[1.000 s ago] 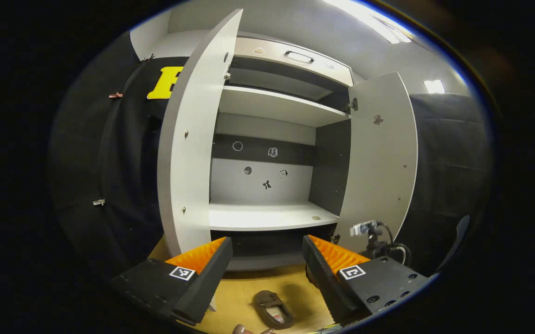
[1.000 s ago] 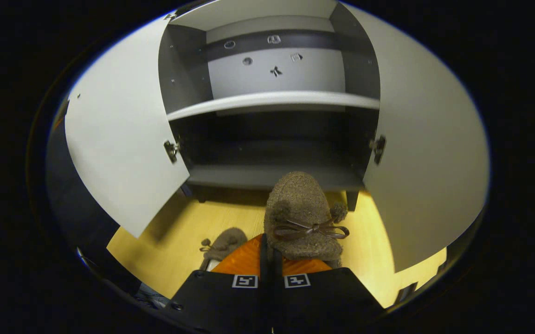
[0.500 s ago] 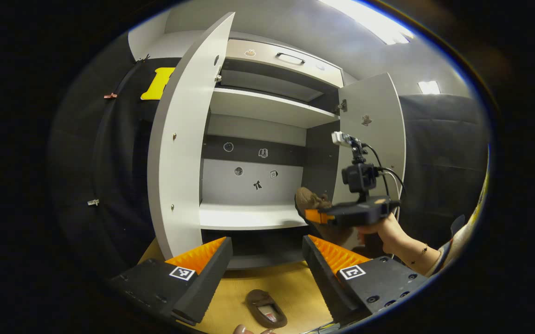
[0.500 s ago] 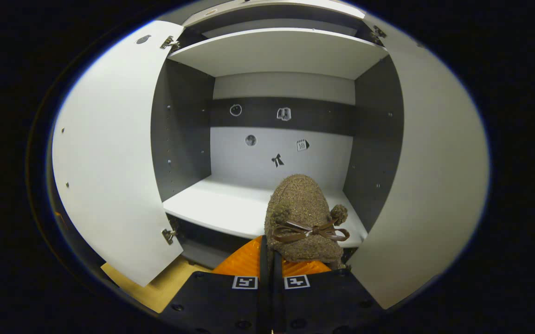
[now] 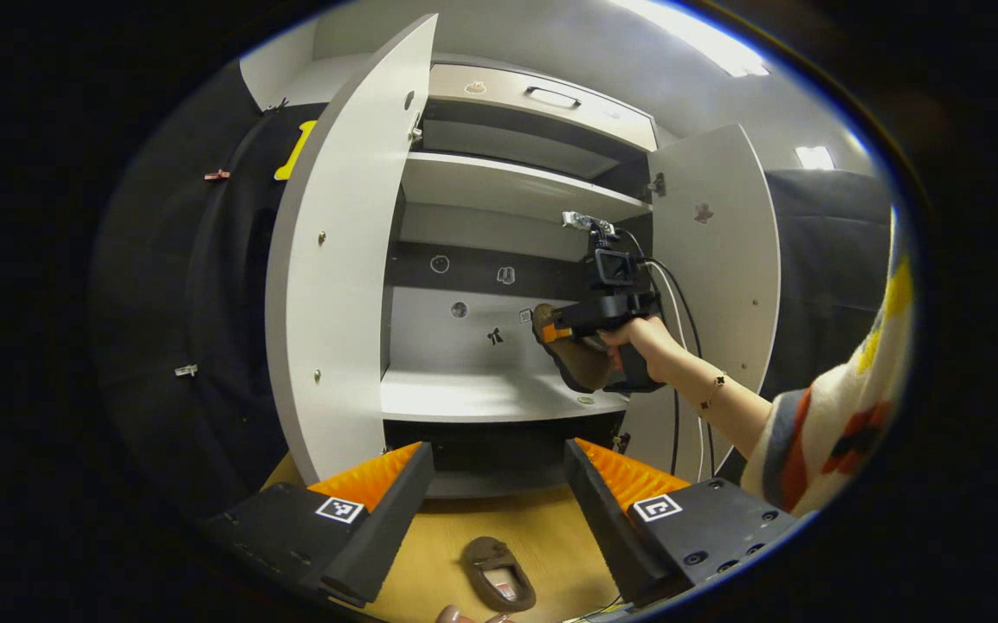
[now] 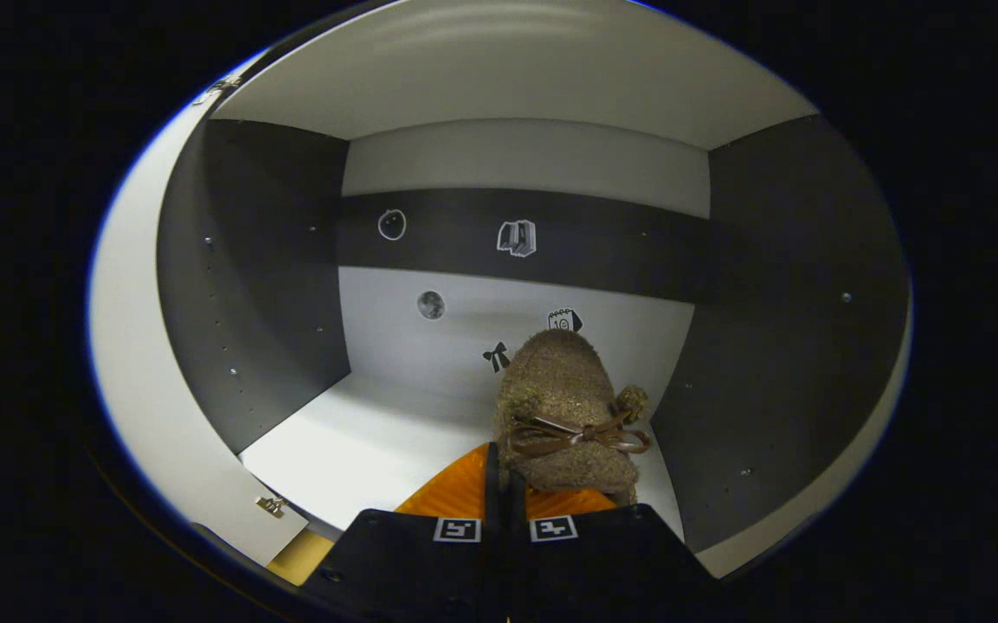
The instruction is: Grab one shoe with the right hand and put it into the shoe cabinet, grab the other shoe with the left hand and put it into the shoe cabinet; then close the right door with the right hand and the left door with the left hand.
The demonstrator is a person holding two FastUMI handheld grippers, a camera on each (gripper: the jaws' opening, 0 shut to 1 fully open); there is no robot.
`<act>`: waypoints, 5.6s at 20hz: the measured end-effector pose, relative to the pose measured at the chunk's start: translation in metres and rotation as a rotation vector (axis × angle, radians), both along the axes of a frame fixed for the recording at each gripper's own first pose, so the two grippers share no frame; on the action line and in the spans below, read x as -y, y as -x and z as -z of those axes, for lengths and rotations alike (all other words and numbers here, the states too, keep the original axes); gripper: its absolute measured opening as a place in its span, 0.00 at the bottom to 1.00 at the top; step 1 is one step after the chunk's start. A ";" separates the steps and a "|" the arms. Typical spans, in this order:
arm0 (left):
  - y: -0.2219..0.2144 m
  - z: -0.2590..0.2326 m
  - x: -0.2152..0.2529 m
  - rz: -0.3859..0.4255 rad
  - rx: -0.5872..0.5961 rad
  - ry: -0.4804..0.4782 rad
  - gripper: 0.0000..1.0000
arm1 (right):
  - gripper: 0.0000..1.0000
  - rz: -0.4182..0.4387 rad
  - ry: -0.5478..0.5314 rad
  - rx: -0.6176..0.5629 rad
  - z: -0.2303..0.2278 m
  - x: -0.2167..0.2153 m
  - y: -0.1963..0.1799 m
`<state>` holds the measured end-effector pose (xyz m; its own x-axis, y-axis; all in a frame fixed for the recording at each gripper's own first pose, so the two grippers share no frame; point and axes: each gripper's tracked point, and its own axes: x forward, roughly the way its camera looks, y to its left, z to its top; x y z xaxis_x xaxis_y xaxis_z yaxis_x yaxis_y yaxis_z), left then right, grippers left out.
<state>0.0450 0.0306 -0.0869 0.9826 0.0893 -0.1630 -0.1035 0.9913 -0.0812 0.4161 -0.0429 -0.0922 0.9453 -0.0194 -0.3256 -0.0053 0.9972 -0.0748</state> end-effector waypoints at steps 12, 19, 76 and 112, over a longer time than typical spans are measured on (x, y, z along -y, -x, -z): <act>-0.021 0.009 -0.027 -0.140 -0.036 0.032 0.97 | 0.11 0.064 -0.067 -0.206 0.079 0.018 -0.069; -0.027 0.016 -0.026 -0.118 -0.044 0.044 0.96 | 0.57 0.008 -0.055 -0.150 0.059 0.012 -0.037; -0.038 0.222 -0.020 -0.019 -0.426 -0.025 0.05 | 0.99 -0.283 -0.111 -0.024 0.021 -0.014 0.320; -0.397 0.047 -0.135 -0.144 -0.347 -0.128 0.59 | 0.98 -0.426 -0.183 0.085 -0.020 -0.025 0.289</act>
<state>0.4421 0.1653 -0.1338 0.8470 0.2635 -0.4617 -0.2418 0.9644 0.1069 0.1267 -0.0178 -0.0721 0.8800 0.4268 -0.2081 -0.4186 0.9042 0.0843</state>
